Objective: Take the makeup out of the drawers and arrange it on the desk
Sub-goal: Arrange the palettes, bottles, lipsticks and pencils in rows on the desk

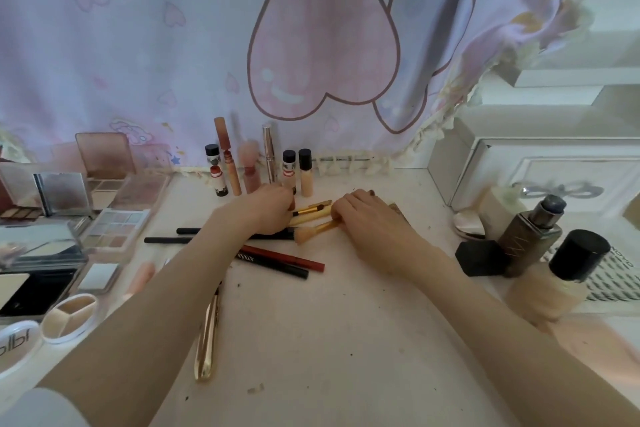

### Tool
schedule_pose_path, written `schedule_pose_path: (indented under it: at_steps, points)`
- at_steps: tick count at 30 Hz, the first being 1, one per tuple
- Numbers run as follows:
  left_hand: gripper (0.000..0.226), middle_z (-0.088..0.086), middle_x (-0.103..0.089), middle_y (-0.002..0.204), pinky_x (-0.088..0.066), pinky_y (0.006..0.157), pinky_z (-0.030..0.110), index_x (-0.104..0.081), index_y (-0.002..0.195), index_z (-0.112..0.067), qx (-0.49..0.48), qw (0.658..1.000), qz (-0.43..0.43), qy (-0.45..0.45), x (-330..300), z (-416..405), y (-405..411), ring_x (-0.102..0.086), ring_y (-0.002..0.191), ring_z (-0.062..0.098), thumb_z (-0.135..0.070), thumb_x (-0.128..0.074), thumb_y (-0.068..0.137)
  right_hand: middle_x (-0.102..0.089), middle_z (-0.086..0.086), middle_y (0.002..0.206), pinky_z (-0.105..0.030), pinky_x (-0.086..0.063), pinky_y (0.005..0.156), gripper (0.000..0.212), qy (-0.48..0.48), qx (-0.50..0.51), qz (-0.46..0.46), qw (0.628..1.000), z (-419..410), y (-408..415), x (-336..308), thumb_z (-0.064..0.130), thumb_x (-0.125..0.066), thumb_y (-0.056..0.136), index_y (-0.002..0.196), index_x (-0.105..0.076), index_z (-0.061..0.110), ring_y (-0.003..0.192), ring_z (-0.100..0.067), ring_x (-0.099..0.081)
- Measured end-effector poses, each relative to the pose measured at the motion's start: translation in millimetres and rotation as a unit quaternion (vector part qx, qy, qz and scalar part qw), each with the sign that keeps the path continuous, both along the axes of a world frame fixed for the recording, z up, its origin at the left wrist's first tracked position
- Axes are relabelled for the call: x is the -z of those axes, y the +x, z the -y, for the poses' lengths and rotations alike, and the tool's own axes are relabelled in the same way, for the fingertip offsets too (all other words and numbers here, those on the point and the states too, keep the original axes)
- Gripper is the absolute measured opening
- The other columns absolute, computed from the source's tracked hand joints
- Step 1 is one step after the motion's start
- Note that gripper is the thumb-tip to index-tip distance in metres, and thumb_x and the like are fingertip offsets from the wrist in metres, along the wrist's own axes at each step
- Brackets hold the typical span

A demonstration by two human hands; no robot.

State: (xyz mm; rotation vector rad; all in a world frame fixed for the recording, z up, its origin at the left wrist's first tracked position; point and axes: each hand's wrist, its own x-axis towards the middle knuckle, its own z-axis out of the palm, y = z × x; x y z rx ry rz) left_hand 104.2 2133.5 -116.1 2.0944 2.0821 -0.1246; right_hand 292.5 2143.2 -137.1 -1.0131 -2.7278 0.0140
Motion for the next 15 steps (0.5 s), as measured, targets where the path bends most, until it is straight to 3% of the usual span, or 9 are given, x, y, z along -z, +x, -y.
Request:
schedule_pose_path:
  at_steps: [3, 5, 9, 15]
  points:
    - [0.027, 0.014, -0.047, 0.116, -0.042, 0.091, 0.035, -0.051, 0.117, -0.003, -0.005, 1.000, -0.015, -0.002, 3.7, -1.7, -0.9, -0.047, 0.102, 0.026, -0.017, -0.042, 0.095, -0.032, 0.008, 0.090, -0.014, -0.025, 0.065, 0.021, -0.029, 0.038, -0.045, 0.998, -4.2, -0.1, -5.8, 0.001, -0.036, 0.095, 0.107, -0.044, 0.016, 0.074, -0.008, -0.022]
    - [0.029, 0.013, -0.045, 0.118, -0.042, 0.092, 0.037, -0.047, 0.119, -0.003, -0.015, 1.000, -0.018, -0.003, 5.6, -2.4, -2.2, -0.045, 0.103, 0.025, -0.019, -0.043, 0.095, -0.034, 0.006, 0.093, -0.019, -0.024, 0.061, 0.022, -0.047, 0.047, -0.056, 0.996, -8.1, -1.2, -8.2, 0.003, -0.035, 0.094, 0.110, -0.044, 0.016, 0.077, -0.011, -0.027]
    - [0.032, 0.013, -0.045, 0.119, -0.041, 0.094, 0.039, -0.045, 0.120, -0.004, -0.018, 1.000, -0.018, -0.010, 7.5, -3.1, -4.2, -0.042, 0.107, 0.027, -0.024, -0.045, 0.095, -0.046, -0.003, 0.103, -0.026, -0.027, 0.072, 0.022, -0.014, 0.049, -0.002, 0.999, -20.4, -5.3, -2.3, 0.019, -0.037, 0.098, 0.113, -0.052, 0.014, 0.084, -0.014, -0.033]
    - [0.029, 0.014, -0.049, 0.116, -0.039, 0.086, 0.034, -0.046, 0.119, -0.005, 0.002, 1.000, -0.022, 0.019, 13.4, -4.1, -5.3, -0.043, 0.104, 0.026, -0.021, -0.044, 0.095, -0.041, -0.001, 0.098, -0.025, -0.032, 0.074, 0.023, -0.011, 0.062, -0.003, 0.998, -33.5, -10.2, 2.0, 0.020, -0.043, 0.098, 0.113, -0.059, 0.014, 0.091, -0.015, -0.035]
